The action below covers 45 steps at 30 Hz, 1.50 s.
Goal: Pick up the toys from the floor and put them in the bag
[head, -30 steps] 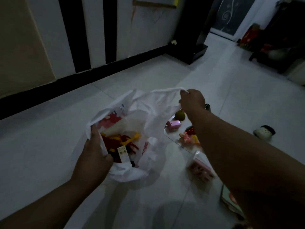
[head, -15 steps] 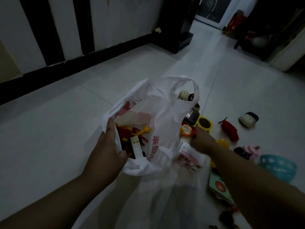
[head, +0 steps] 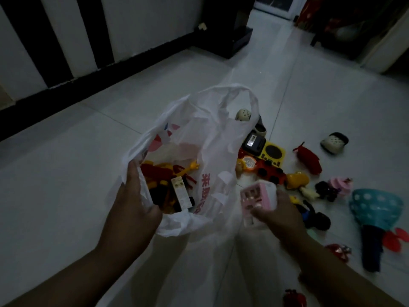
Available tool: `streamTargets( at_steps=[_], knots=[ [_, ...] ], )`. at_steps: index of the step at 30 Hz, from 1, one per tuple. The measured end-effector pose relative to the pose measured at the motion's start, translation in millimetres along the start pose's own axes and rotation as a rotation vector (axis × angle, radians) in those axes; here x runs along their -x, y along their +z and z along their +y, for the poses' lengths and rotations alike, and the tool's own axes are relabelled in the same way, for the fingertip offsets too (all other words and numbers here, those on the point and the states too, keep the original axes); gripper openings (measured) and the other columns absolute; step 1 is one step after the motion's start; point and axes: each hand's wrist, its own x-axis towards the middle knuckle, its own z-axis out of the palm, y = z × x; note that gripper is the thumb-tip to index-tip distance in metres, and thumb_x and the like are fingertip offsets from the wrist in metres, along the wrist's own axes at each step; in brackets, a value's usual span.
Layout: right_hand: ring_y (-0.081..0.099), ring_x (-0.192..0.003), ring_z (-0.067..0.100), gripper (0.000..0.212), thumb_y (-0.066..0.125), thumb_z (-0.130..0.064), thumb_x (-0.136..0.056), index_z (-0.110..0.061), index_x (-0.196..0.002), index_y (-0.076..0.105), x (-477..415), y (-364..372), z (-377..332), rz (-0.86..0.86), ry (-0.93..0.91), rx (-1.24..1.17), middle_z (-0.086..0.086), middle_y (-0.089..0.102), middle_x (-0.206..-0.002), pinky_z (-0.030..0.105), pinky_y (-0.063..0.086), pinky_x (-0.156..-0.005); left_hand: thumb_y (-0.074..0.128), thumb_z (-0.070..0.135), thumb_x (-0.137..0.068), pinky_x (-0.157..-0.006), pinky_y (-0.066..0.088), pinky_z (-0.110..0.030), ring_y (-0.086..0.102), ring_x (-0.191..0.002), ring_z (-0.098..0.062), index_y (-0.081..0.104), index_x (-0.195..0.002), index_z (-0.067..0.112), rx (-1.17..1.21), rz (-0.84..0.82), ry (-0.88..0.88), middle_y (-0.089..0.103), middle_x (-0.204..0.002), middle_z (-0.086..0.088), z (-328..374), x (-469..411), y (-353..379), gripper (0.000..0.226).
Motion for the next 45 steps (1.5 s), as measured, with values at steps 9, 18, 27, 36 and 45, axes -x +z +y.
streamTargets(
  at_steps=[9,18,27,36,45],
  knots=[
    [0.053,-0.112,0.014,0.089,0.076,-0.046,-0.058,-0.045,-0.133,0.028,83,-74,-168,-0.020,-0.515,-0.056,-0.016,0.047,-0.126,0.034,0.054,-0.084,0.066,0.015,-0.080,-0.078,0.046,-0.029,0.051,-0.117,-0.027,-0.015,-0.146,0.039,-0.024,0.001,-0.107,0.036,-0.146,-0.010,-5,0,-2,0.107],
    [0.053,-0.114,0.026,0.077,0.079,-0.034,-0.072,-0.014,-0.135,0.040,33,55,-217,-0.539,-0.304,0.540,0.009,0.052,-0.130,0.035,0.046,-0.091,0.068,0.020,-0.080,-0.081,0.044,-0.025,0.052,-0.116,-0.024,-0.013,-0.147,0.037,0.000,-0.030,-0.116,0.039,-0.142,-0.009,-7,7,-9,0.107],
    [0.051,-0.120,0.019,0.062,0.069,-0.031,-0.083,-0.021,-0.138,0.044,25,71,-184,-0.458,-0.479,0.373,0.003,0.052,-0.135,0.022,0.035,-0.089,0.060,0.009,-0.083,-0.070,0.041,-0.019,0.050,-0.103,-0.016,-0.015,-0.147,0.035,0.020,-0.096,-0.111,0.028,-0.151,-0.006,3,14,-7,0.102],
    [0.052,-0.114,0.014,0.045,0.062,-0.029,-0.088,-0.026,-0.132,0.051,76,-64,-48,-0.345,-0.440,0.783,-0.001,0.054,-0.128,0.026,0.043,-0.092,0.061,0.001,-0.076,-0.048,0.033,-0.025,0.051,-0.070,-0.024,-0.007,-0.150,0.029,-0.058,-0.152,-0.028,0.047,-0.123,-0.022,-1,30,12,0.104],
    [0.042,-0.130,0.023,0.067,0.065,-0.033,-0.084,-0.026,-0.143,0.034,113,-50,98,-0.460,0.132,0.800,0.007,0.035,-0.149,0.033,0.039,-0.105,0.062,0.001,-0.076,-0.084,0.044,-0.036,0.048,-0.116,-0.035,-0.004,-0.149,0.029,-0.067,-0.127,0.020,0.036,-0.144,-0.020,-2,45,20,0.103]
  ],
)
